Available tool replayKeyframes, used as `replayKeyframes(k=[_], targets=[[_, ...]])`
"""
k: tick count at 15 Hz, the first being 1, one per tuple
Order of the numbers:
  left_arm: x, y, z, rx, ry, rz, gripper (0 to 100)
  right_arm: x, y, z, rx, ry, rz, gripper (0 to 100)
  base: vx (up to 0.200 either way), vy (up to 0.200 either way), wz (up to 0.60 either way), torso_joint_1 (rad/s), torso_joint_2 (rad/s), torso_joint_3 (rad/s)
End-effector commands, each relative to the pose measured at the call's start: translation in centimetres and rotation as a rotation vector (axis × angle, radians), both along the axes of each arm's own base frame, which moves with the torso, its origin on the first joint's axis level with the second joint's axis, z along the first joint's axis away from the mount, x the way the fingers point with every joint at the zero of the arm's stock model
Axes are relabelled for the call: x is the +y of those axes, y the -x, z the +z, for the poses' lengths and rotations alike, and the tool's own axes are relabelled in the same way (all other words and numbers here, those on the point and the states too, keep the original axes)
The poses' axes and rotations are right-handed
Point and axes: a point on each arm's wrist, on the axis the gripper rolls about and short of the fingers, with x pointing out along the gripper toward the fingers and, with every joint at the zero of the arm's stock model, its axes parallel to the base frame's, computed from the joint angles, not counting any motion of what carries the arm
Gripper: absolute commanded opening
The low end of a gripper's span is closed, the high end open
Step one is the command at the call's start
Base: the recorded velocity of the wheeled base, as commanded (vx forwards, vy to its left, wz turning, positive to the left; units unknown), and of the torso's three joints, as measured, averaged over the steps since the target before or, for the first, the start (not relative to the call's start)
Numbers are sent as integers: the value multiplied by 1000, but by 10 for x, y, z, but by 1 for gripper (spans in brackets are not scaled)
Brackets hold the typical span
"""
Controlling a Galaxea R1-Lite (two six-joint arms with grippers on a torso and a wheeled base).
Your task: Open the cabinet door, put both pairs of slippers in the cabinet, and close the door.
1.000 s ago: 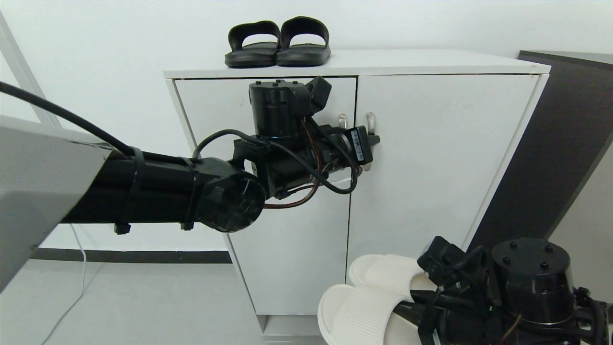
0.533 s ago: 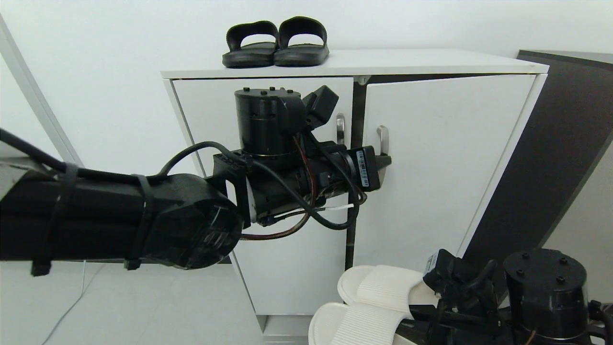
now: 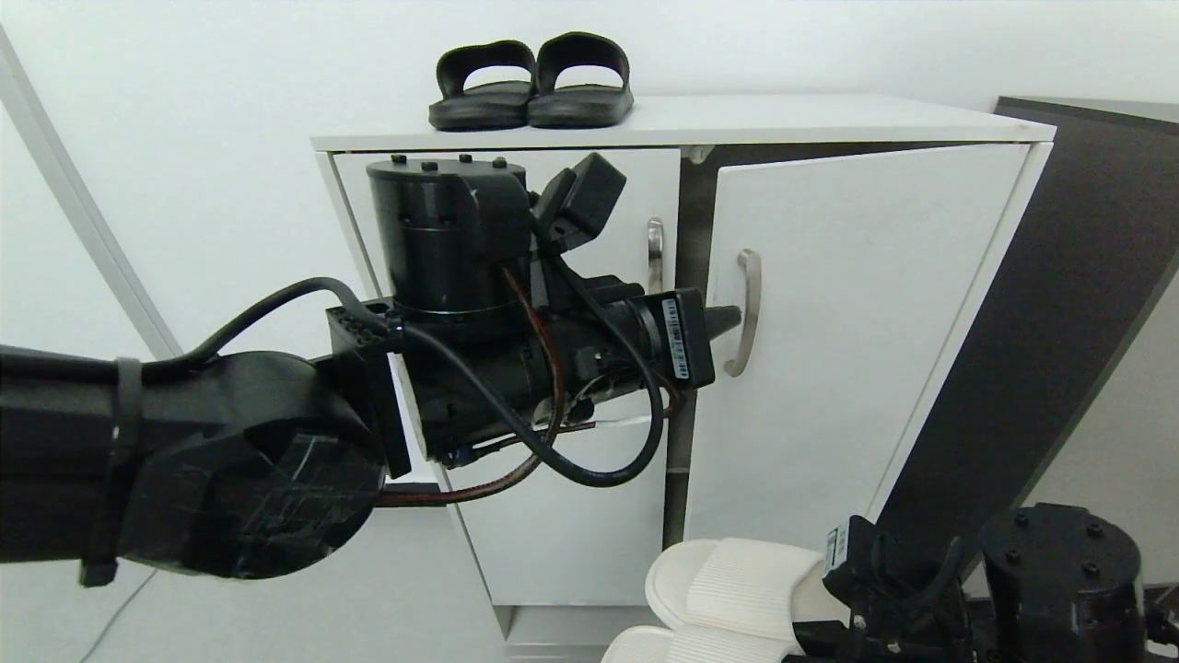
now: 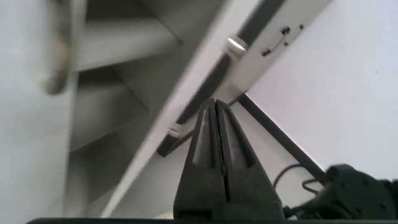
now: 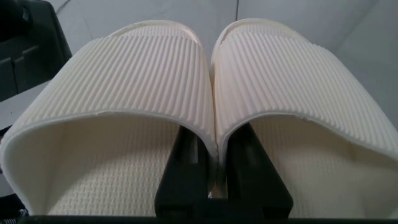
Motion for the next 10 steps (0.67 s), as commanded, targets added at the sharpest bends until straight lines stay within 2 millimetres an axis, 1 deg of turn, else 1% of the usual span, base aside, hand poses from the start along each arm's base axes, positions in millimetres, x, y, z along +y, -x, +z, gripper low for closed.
replayKeyframes(k=[1, 3, 6, 10], targets=[[14, 0, 7, -14, 15, 28, 0, 1, 1, 0, -3, -1, 7, 0, 0, 0, 0, 0, 0, 0], [21, -9, 7, -10, 15, 56, 0, 1, 2, 0, -3, -1, 12, 0, 0, 0, 0, 0, 0, 0], [19, -18, 4, -8, 15, 57, 0, 2, 3, 0, -1, 2, 16, 0, 0, 0, 0, 0, 0, 0], [6, -53, -7, -11, 22, 83, 0, 2, 5, -4, 8, 15, 25, 0, 0, 0, 0, 0, 0, 0]])
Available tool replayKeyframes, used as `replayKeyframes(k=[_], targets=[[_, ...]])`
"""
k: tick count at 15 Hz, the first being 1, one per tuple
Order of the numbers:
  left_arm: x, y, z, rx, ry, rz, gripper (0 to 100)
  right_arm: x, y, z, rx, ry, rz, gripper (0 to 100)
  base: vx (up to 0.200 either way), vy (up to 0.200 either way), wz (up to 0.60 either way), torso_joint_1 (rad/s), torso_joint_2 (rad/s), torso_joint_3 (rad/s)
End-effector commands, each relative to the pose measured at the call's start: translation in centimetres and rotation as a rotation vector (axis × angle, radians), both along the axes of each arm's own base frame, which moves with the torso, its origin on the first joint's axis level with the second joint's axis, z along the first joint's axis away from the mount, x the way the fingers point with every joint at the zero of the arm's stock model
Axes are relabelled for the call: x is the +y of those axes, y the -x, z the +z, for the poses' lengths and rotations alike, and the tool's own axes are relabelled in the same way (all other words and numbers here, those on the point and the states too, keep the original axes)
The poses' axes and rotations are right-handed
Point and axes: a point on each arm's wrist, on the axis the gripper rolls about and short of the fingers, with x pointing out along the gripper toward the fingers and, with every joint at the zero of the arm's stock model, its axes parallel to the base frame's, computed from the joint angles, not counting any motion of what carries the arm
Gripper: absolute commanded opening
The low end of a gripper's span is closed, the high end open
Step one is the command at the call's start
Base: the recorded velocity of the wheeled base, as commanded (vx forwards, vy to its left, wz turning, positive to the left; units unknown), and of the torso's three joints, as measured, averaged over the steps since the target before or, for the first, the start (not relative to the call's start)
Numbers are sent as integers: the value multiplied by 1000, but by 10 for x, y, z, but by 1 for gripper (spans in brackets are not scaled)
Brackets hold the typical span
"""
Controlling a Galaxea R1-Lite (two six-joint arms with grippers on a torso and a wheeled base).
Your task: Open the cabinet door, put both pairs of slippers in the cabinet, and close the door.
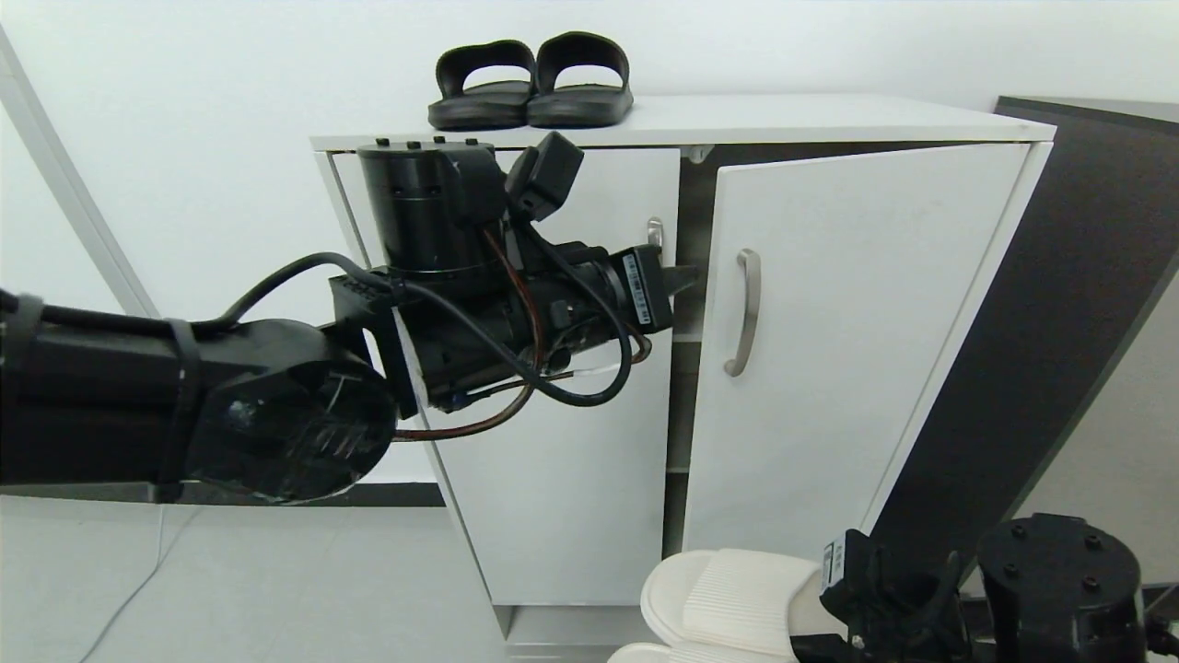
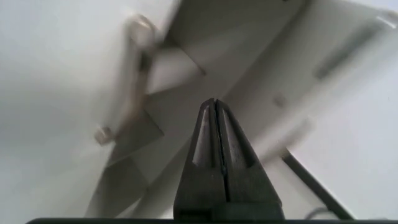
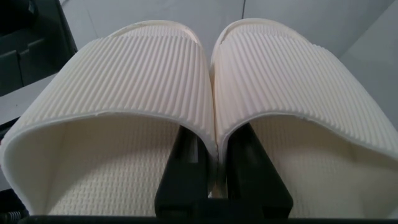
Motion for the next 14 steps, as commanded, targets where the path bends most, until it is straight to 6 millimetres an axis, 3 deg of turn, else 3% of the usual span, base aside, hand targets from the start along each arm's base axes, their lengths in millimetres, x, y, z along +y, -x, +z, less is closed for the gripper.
replayKeyframes(k=[1, 5, 12, 14], targets=[[-9, -23, -12, 18, -10, 20, 0, 0, 0, -2, -1, 10, 6, 0, 0, 0, 0, 0, 0, 0], [-18, -36, -11, 34, 33, 22, 0, -1, 1, -7, -6, 38, 16, 0, 0, 0, 0, 0, 0, 0], [-19, -38, -12, 41, 47, 33, 0, -2, 2, -11, 3, 51, 18, 0, 0, 0, 0, 0, 0, 0], [-19, -38, -14, 48, 49, 36, 0, -2, 4, -13, -5, 66, 32, 0, -200, 0, 0, 2, 5, 2]])
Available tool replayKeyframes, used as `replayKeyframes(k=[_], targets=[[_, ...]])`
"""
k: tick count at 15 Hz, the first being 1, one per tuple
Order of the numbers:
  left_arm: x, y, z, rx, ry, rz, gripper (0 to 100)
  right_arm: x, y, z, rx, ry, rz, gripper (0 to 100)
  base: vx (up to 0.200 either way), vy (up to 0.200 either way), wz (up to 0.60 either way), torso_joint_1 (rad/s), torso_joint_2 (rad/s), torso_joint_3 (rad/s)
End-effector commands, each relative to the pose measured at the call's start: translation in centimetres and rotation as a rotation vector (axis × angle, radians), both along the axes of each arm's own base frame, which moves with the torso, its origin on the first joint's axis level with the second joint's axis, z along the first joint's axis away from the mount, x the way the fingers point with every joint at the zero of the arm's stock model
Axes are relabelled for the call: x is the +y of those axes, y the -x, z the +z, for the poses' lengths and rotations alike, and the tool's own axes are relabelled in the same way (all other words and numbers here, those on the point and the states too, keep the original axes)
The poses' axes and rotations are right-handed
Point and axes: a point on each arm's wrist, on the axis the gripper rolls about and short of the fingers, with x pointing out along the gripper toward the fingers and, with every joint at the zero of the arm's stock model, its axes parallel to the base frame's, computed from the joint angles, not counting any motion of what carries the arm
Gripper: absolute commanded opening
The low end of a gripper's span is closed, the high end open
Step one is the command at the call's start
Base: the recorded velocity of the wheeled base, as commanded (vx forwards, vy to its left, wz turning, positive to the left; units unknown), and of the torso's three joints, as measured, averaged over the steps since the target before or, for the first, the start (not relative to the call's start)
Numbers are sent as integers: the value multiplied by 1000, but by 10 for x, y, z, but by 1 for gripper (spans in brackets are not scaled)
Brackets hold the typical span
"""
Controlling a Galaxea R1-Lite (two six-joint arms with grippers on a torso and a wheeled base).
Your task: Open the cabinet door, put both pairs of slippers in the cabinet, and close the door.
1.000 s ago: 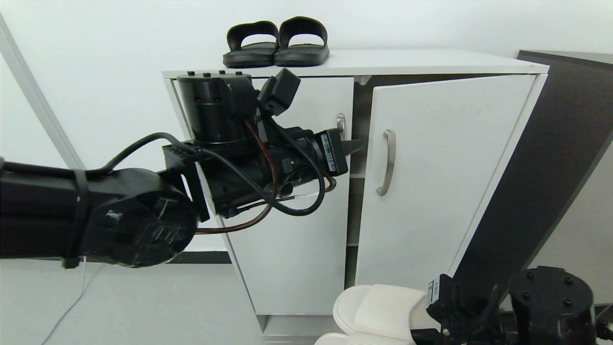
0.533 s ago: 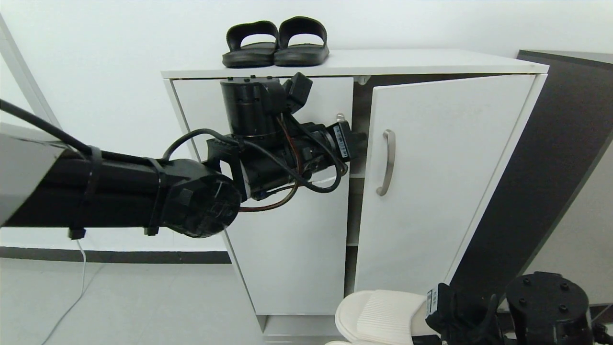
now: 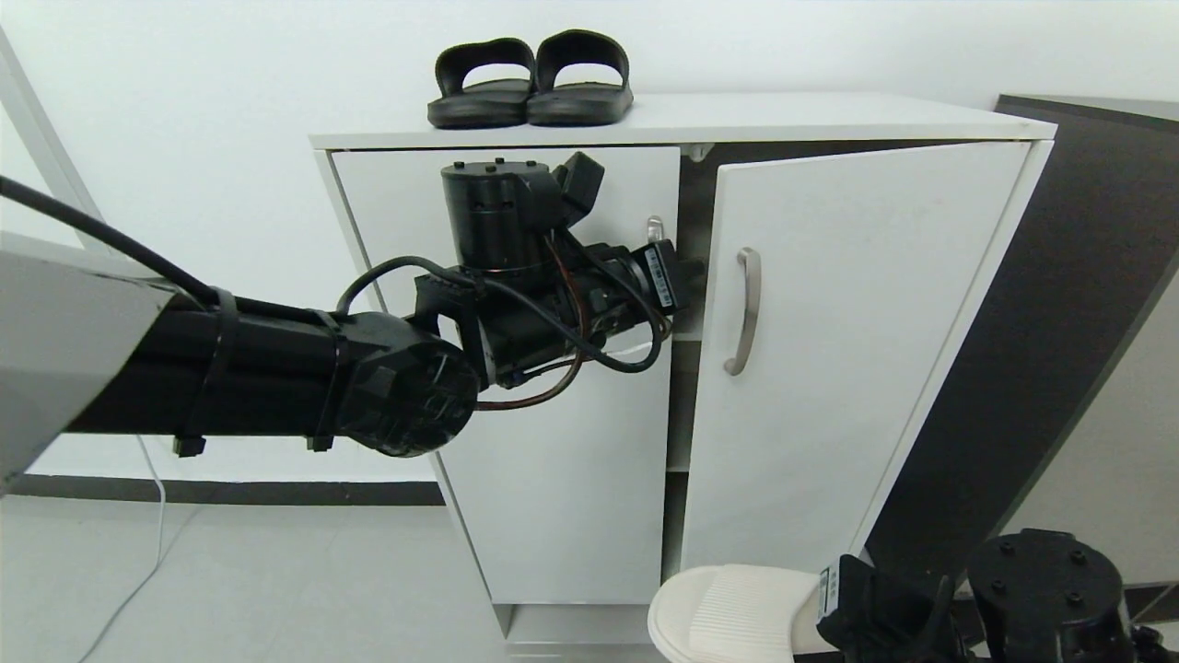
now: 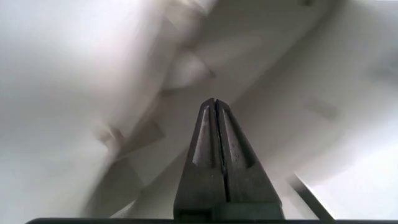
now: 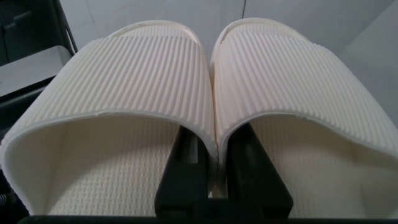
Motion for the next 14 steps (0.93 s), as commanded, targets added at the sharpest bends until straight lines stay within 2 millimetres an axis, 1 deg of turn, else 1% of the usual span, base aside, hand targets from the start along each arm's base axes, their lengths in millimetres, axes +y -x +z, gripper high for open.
replayKeyframes(k=[1, 2, 5, 6, 7, 9, 10, 12, 13, 14], targets=[[0, 1, 0, -1, 0, 1, 0, 1, 3, -2, 4, 8, 15, 0, -200, 0, 0, 2, 2, 7], [-1, 2, -1, -5, 2, 7, 0, 1, 3, -2, 6, 10, 16, 0, -200, 0, 0, 2, 7, -2], [-36, 45, -15, -34, -1, -112, 0, 1, 5, -6, 15, 22, 24, 0, -200, 0, 0, -1, 4, 2], [-43, 53, -17, -53, -10, -140, 0, 1, 5, -7, 20, 28, 26, 0, -200, 0, 0, 2, 2, -2], [-46, 56, -17, -63, -10, -149, 0, 0, 6, -9, 24, 32, 26, 0, -200, 0, 0, -2, 7, 7], [-45, 56, -15, -74, 1, -147, 0, 0, 6, -9, 26, 33, 27, 0, 0, 0, 0, 0, 0, 0], [-39, 50, -14, -74, 2, -125, 0, 0, 7, -8, 22, 28, 30, 0, 0, 0, 0, 0, 0, 0], [-30, 45, -11, -76, 7, -101, 0, 2, 8, -8, 7, 16, 36, 0, 0, 0, 0, 0, 0, 0], [-26, 46, -9, -74, 10, -86, 0, 3, 6, -7, 2, 4, 29, 0, 0, 0, 0, 0, 0, 0], [-16, 53, -4, -77, 15, -43, 0, 6, -2, -7, -3, -14, 2, 0, 0, 0, 0, 0, 0, 0]])
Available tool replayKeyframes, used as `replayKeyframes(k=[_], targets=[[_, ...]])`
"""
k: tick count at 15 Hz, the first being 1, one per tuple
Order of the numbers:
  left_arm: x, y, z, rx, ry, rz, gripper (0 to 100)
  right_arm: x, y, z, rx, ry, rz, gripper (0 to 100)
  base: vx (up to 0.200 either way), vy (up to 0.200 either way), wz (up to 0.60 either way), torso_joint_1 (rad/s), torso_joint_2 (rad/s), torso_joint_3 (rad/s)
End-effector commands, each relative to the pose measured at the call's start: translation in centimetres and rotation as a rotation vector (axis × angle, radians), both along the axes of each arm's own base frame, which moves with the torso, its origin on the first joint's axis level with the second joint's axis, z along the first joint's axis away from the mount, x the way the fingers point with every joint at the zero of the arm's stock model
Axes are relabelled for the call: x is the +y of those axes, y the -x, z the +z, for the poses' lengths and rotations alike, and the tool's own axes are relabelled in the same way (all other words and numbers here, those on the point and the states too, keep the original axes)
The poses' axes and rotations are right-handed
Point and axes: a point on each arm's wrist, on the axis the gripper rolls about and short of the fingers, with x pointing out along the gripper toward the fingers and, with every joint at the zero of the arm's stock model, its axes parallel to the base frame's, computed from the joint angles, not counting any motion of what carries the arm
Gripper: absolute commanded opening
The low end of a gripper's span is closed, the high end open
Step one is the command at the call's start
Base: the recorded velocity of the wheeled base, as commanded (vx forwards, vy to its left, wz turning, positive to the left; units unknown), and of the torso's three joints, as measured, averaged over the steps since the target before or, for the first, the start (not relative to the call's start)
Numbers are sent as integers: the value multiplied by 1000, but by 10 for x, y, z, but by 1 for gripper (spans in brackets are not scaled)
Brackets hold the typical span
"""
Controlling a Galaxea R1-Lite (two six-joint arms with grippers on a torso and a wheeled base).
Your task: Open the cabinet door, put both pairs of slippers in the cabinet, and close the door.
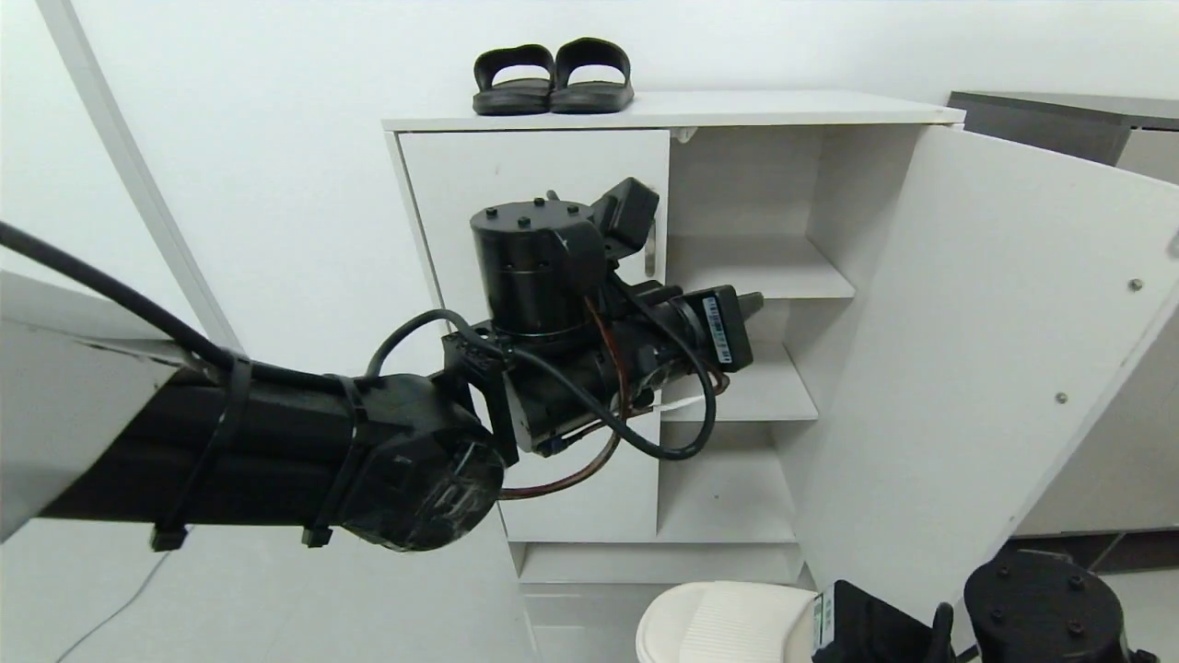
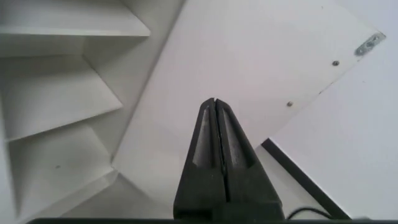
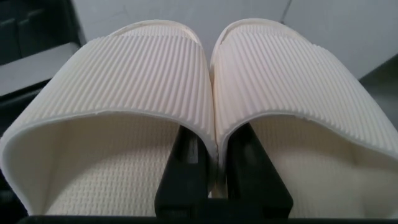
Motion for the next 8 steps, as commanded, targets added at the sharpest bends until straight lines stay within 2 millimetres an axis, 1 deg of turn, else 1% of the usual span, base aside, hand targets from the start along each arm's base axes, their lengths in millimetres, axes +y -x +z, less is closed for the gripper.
replayKeyframes(k=[1, 2, 3, 4, 5, 6, 7, 8], targets=[[27, 17, 17, -15, 20, 76, 0, 3, -21, -2, 13, -21, -90, 0, 0, 0, 0, 0, 0, 0], [40, 25, 25, -25, 30, 102, 0, 4, -30, -1, 13, -34, -159, 0, 0, 0, 0, 0, 0, 0], [70, 43, 39, -45, 46, 149, 0, 12, -47, 1, -12, -43, -330, 0, 0, 0, 0, 0, 0, 0], [99, 62, 43, -35, 15, 212, 0, 20, -64, 4, -32, -63, -460, 0, 0, 0, 0, 0, 0, 0], [113, 71, 42, -22, -17, 254, 0, 24, -74, 5, -37, -77, -514, 0, 0, 0, 0, 0, 0, 0], [153, 101, 38, 13, -97, 362, 0, 30, -93, 0, -38, -89, -635, 0, 0, 0, 0, 0, 0, 0], [169, 115, 36, 24, -121, 404, 0, 30, -100, -1, -48, -88, -688, 0, 0, 0, 0, 0, 0, 0], [200, 146, 26, 46, -169, 516, 0, 28, -117, -4, -85, -76, -809, 0, 0, 0, 0, 0, 0, 0]])
